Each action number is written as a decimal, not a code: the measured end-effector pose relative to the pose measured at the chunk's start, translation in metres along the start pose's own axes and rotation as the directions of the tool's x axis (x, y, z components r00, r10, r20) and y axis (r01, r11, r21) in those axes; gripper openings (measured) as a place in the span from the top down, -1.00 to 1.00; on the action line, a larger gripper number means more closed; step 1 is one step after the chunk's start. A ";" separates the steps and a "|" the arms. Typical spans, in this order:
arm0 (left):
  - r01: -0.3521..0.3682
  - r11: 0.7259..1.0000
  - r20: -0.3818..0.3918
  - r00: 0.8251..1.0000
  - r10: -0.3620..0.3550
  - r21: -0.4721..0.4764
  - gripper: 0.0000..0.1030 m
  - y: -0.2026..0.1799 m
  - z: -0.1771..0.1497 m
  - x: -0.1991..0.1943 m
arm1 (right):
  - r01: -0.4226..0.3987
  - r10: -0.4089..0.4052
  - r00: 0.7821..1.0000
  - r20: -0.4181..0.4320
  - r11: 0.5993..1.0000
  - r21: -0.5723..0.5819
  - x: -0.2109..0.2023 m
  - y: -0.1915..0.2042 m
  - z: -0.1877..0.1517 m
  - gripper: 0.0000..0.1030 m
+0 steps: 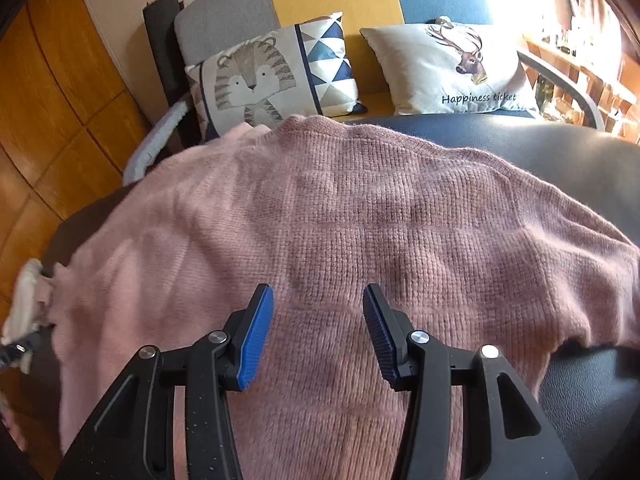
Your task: Fold clothes
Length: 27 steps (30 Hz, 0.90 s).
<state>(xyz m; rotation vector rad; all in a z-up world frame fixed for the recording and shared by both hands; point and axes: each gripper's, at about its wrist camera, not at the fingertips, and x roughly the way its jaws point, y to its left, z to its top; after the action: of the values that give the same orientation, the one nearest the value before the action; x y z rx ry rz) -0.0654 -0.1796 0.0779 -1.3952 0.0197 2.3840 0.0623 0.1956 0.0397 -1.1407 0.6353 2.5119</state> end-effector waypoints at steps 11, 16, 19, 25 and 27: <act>0.094 0.982 -0.152 0.986 -0.069 0.163 0.66 -0.056 -0.091 0.017 | -0.091 0.092 0.989 -0.114 0.996 0.021 -0.115 -0.080 -0.098 -0.10; 0.191 0.978 -0.159 0.971 -0.177 0.080 0.61 -0.036 -0.103 0.008 | -0.105 0.127 0.978 -0.163 0.985 0.138 -0.132 -0.111 -0.148 -0.10; 0.236 0.972 -0.167 0.958 -0.231 0.009 0.60 -0.023 -0.102 0.007 | -0.137 0.166 0.974 -0.152 0.974 0.182 -0.139 -0.118 -0.167 -0.10; 0.267 0.960 -0.185 0.942 -0.278 -0.085 0.51 -0.008 -0.114 0.005 | -0.263 0.293 0.953 -0.080 0.927 0.266 -0.151 -0.117 -0.194 -0.11; 0.319 0.943 -0.215 0.918 -0.333 -0.099 0.48 -0.014 -0.119 0.006 | -0.290 0.318 0.946 -0.059 0.916 0.279 -0.152 -0.114 -0.200 -0.13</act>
<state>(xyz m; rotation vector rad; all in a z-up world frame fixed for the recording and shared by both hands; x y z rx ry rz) 0.0366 -0.1883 0.0146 -1.5584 -0.2121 1.9585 0.3364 0.1763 0.0088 -1.1491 1.2262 2.5184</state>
